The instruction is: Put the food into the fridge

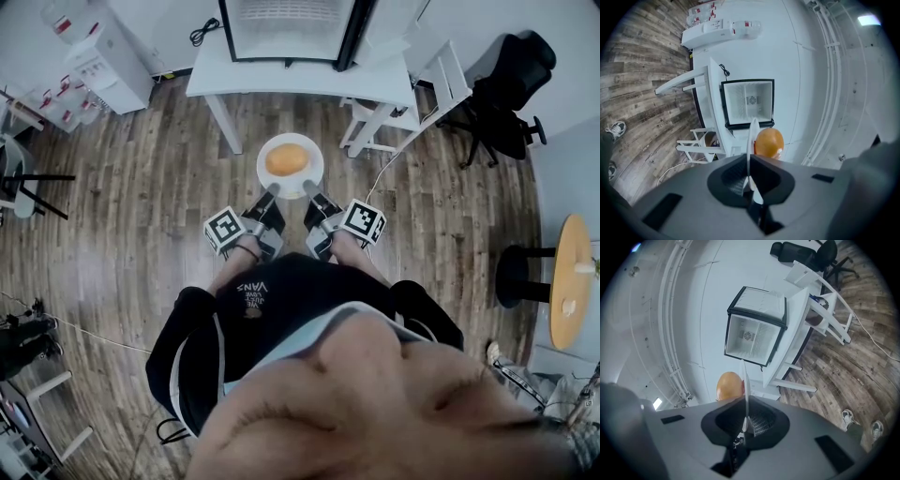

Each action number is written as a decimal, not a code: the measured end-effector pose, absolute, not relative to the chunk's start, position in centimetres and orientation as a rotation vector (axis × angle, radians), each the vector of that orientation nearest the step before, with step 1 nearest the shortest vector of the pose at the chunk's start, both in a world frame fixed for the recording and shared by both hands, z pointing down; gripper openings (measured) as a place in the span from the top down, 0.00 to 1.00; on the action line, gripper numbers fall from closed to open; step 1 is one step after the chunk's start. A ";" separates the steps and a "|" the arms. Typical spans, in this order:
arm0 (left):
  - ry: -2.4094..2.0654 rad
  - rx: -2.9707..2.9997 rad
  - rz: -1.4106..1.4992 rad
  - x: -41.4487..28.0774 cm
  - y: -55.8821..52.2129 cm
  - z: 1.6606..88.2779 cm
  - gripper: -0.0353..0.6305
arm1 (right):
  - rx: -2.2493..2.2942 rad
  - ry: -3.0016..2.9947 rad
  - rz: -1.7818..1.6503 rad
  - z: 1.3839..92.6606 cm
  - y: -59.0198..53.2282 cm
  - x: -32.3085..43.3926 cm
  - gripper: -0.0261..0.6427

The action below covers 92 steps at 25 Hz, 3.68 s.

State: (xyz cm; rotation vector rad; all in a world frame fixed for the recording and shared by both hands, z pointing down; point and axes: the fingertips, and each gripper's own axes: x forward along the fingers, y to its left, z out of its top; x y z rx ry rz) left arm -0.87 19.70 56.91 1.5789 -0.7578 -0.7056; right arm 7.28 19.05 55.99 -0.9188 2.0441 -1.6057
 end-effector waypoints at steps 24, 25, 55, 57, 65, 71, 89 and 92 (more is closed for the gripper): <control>-0.695 1.576 -0.683 -5.5 7.3 55.8 0.91 | -0.973 1.996 -1.567 54.4 7.0 2.6 0.93; -0.694 1.576 -0.682 -5.6 6.9 55.9 0.91 | -0.974 1.995 -1.565 54.4 6.6 2.4 0.93; -0.616 1.590 -0.607 -8.0 -3.9 56.6 0.91 | -1.062 1.896 -1.515 55.2 -3.4 0.1 0.93; -0.619 1.590 -0.610 -7.9 -4.6 56.4 0.91 | -1.074 1.900 -1.521 55.2 -4.0 0.3 0.93; -0.638 1.575 -0.616 -7.0 -7.9 56.2 0.91 | -1.034 1.907 -1.533 54.9 -7.6 1.1 0.93; -0.655 1.573 -0.645 -6.3 -10.3 55.8 0.91 | -1.009 1.934 -1.539 54.6 -10.2 1.7 0.93; -0.740 1.564 -0.721 -4.1 -16.2 55.7 0.91 | -0.925 2.011 -1.587 54.5 -16.9 4.0 0.93; -0.762 1.569 -0.735 -4.0 -17.0 55.4 0.91 | -0.908 2.026 -1.594 54.5 -17.8 4.1 0.93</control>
